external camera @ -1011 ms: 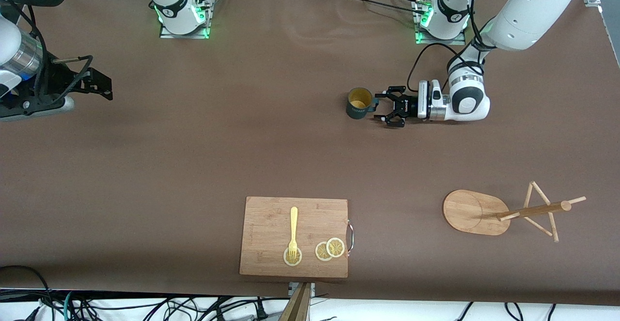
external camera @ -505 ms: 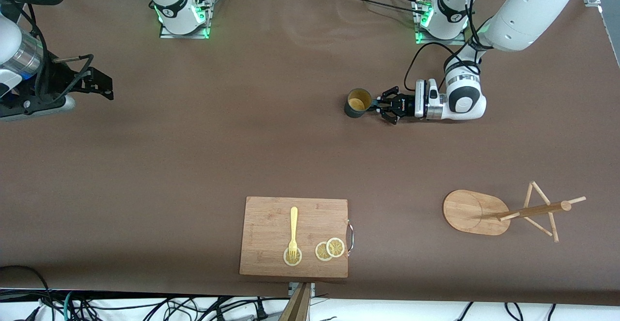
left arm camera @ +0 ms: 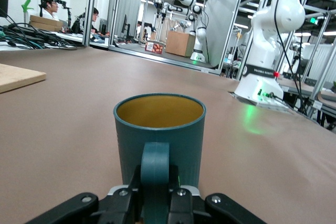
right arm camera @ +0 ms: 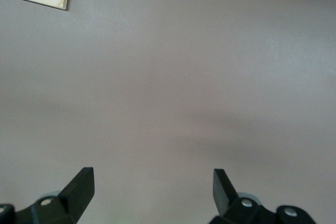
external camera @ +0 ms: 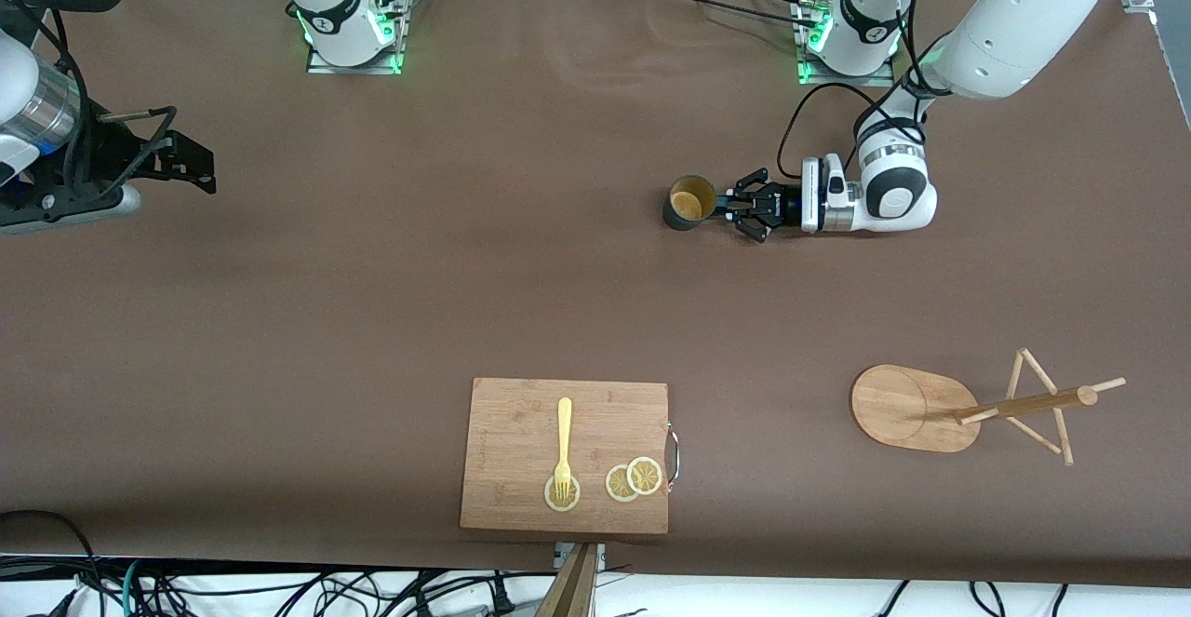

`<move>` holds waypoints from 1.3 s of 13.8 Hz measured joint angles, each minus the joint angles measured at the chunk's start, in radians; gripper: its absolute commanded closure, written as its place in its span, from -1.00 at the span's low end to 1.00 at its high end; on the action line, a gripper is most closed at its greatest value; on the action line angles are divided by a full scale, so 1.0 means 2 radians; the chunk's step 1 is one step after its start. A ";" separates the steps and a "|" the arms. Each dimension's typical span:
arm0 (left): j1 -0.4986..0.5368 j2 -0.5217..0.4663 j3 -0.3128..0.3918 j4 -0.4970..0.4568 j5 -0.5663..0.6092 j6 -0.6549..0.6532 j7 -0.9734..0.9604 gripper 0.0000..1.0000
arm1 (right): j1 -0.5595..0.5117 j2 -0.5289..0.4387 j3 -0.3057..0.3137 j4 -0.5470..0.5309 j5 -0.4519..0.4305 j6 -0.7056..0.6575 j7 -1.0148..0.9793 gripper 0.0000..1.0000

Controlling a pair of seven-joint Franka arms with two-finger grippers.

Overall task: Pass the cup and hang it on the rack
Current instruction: 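Lift the mug with the left gripper and carry it toward the rack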

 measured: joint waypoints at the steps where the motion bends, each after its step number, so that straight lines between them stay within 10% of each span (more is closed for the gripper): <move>1: 0.001 -0.001 0.000 0.005 -0.003 -0.006 -0.011 1.00 | 0.000 0.000 0.000 0.000 0.000 0.001 0.000 -1.00; 7: 0.031 -0.031 0.003 0.028 0.004 -0.028 -0.177 1.00 | 0.000 0.000 0.001 0.000 0.000 0.002 0.000 -1.00; 13: 0.137 -0.052 0.013 0.134 0.205 -0.115 -0.306 1.00 | 0.000 0.000 0.002 0.000 0.000 0.003 0.000 -1.00; 18: 0.219 -0.047 0.016 0.140 0.261 -0.178 -0.356 1.00 | 0.000 0.000 0.002 0.001 0.000 0.003 0.000 -1.00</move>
